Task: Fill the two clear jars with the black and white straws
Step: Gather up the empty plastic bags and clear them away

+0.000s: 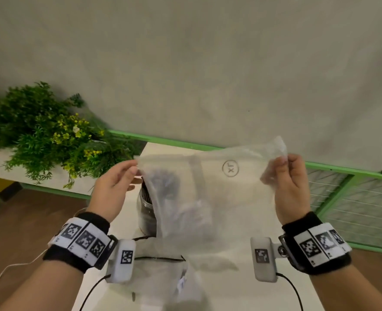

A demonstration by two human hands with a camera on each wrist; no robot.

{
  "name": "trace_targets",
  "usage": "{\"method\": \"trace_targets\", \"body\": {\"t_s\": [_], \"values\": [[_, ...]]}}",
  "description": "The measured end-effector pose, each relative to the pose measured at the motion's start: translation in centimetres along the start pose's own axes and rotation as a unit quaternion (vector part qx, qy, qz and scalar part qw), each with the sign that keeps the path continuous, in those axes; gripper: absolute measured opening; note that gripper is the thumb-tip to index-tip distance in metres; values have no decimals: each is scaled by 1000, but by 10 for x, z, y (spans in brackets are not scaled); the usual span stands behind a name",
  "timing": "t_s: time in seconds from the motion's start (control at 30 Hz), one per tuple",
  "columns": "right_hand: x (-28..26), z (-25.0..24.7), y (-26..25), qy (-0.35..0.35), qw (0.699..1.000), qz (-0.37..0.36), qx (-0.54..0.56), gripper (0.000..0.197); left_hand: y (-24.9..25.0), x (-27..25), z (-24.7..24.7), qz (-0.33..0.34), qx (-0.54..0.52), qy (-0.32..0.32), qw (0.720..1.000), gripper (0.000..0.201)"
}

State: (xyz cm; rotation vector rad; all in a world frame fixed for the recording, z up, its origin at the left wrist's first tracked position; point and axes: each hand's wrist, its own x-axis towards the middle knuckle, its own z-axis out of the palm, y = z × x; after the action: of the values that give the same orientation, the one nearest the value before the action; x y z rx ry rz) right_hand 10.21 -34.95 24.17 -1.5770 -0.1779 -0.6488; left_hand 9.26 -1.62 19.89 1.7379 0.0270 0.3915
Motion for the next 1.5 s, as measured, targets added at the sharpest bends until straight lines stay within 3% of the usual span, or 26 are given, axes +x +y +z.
{"method": "trace_targets", "body": {"t_s": [0.07, 0.13, 0.2, 0.27, 0.3, 0.4, 0.43, 0.5, 0.57, 0.63, 0.73, 0.87, 0.97, 1.0, 1.1, 1.17, 1.23, 1.27, 1.33, 1.4, 1.5], "values": [[3, 1, -5, 25, 997, 28, 71, 18, 1, -8, 3, -43, -64, -75, 994, 70], [8, 2, -10, 45, 987, 68, 138, 20, -2, -22, 14, -80, -69, -176, 979, 85], [13, 1, -13, 59, 980, 86, 172, 19, -10, -34, 27, -92, -59, -206, 972, 60], [17, -2, -14, 37, 977, 98, 186, 16, -12, -35, 38, -82, -52, -136, 986, 19], [16, -5, -8, 11, 978, 115, 175, 23, -13, -34, 40, -72, -55, -100, 991, 10], [-6, -12, 22, -101, 978, 182, 15, 80, -10, -26, 42, -72, -141, -30, 987, 14], [-21, -12, 36, -147, 968, 200, -39, 85, -11, -23, 42, -79, -174, -20, 981, 15], [-50, -8, 57, -188, 951, 229, -91, 64, -17, -17, 41, -84, -185, -6, 979, 19], [-67, -2, 65, -138, 960, 238, -60, 39, -25, -14, 37, -74, -108, 11, 991, 25], [-70, 0, 68, -78, 969, 216, -87, 36, -30, -15, 31, -34, 18, 44, 998, 26], [-75, -5, 77, -71, 966, 180, -172, 37, -30, -23, 23, 10, 146, 62, 987, 22], [-95, -15, 96, -159, 942, 225, -192, 25, -54, -28, 17, -112, 133, 30, 984, 38], [-96, -20, 103, -256, 909, 258, -203, 13, -66, -36, 5, -153, 153, -20, 976, 44], [-91, -18, 102, -260, 906, 267, -202, 6, -70, -37, 1, -159, 170, -37, 972, 40], [-70, -2, 93, -204, 922, 288, -157, 29, -75, -34, -7, -184, 156, -53, 969, 32], [-58, 12, 83, -165, 944, 266, -104, 33, -69, -28, -7, -206, 44, -4, 978, 35], [-53, 20, 76, -175, 957, 216, -83, 50, -62, -22, -5, -201, -44, 36, 978, 37], [-52, 21, 73, -209, 954, 189, -102, 62, -60, -20, -6, -190, -55, 36, 979, 37], [-52, 21, 71, -326, 916, 144, -186, 79, -57, -18, -10, -172, -47, 2, 984, 34], [-52, 20, 70, -375, 881, 102, -271, 76, -53, -18, -18, -155, -21, -15, 988, 28], [-47, 20, 72, -260, 930, 68, -250, 52, -47, -18, -28, -125, 21, 14, 992, 23]]}}
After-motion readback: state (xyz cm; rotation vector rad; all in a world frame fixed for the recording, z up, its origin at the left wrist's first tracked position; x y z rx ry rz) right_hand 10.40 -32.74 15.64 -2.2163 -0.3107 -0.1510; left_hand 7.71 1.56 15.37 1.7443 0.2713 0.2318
